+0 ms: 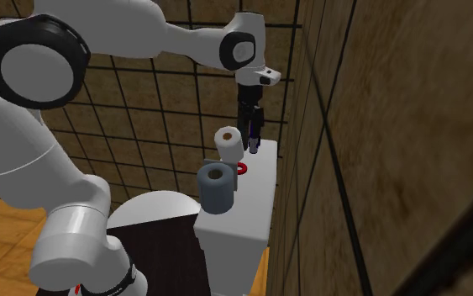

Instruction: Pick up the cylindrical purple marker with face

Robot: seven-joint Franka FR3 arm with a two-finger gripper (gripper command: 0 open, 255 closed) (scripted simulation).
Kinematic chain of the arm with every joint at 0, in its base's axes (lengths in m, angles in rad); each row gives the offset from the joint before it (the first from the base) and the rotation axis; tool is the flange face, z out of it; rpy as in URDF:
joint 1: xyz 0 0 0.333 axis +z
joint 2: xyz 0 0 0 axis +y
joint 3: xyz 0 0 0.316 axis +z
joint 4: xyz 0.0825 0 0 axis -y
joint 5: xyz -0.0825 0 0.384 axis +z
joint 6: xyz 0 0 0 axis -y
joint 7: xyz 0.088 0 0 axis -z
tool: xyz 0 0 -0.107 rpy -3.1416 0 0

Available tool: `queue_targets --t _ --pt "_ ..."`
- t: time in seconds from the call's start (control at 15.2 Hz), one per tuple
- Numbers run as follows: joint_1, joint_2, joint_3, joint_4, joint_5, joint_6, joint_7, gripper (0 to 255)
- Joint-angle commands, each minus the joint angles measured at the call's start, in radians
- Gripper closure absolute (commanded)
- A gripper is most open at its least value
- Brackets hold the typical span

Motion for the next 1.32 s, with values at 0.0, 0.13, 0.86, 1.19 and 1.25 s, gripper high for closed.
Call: queue_targets --t 0.0,0.13,0.86,1.19,1.25 --pt "0.012 0.073 0.024 0.05 -0.025 0.01 0.053 0" --pt "0.03 0.153 0.044 0.116 -0.058 0.011 0.106 0" --pt "0.165 0.497 0.059 0.428 -0.203 -0.016 0.287 0" --pt "0.164 0.515 0.052 0.377 -0.215 0.051 0.296 0" --pt "0.165 0.515 0.052 0.377 -0.215 0.051 0.296 0"
